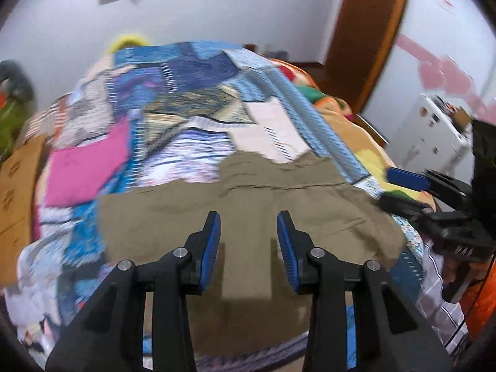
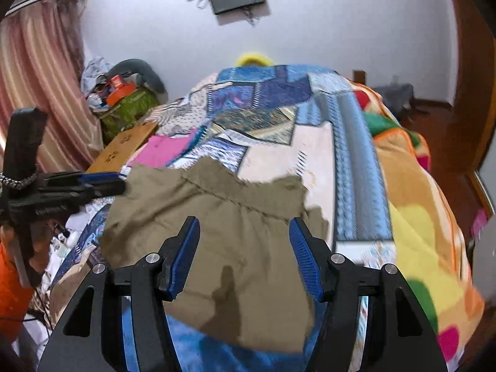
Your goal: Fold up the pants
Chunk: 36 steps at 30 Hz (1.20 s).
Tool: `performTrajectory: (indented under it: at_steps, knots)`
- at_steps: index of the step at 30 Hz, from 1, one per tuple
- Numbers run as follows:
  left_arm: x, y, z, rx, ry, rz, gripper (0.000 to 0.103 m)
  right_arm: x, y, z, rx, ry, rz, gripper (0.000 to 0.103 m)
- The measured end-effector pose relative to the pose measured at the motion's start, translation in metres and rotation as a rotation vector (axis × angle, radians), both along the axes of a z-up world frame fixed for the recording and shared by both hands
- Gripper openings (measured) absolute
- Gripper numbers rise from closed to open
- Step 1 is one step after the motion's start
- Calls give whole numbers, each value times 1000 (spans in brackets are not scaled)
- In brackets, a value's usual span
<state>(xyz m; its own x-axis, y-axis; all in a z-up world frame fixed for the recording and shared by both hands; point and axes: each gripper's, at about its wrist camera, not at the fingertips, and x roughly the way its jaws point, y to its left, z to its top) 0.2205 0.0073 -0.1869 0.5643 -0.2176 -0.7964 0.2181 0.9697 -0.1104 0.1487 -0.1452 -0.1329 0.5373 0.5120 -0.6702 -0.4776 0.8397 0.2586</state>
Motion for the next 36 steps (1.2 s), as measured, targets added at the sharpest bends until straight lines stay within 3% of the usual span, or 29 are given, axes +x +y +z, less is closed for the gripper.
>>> performTrajectory:
  at_steps: [3,6,8,16,19,21,26,30,34,36]
  knots:
    - [12,-19,-21,-4,62,-50,38,11,15,-13,-33,21,49,57]
    - [15,-26,-50,42,118,-55,38,17,25,-38,-82,90,82,57]
    - [10,-22,-60,27,121,-56,38,17,28,-60,-112,156,111,57]
    - [-35,1,-49,43,77,-76,38,-16,0,-58,-70,162,93,57]
    - [-51,13,-47,97,67,-20,38,-27,-11,-55,-74,164,78,57]
    - [-62,27,-46,56,74,2,38,-31,-17,-53,-78,163,58,57]
    - [-75,59,-50,106,102,136,39,-37,-31,-56,-111,178,-2,57]
    - [-83,85,-49,26,123,169,46,-43,-44,-58,-102,204,-40,57]
    - [-84,88,-34,102,73,202,46,-45,-54,-49,-110,185,-78,57]
    - [-80,92,-28,77,63,202,46,-41,-58,-42,-94,168,-94,58]
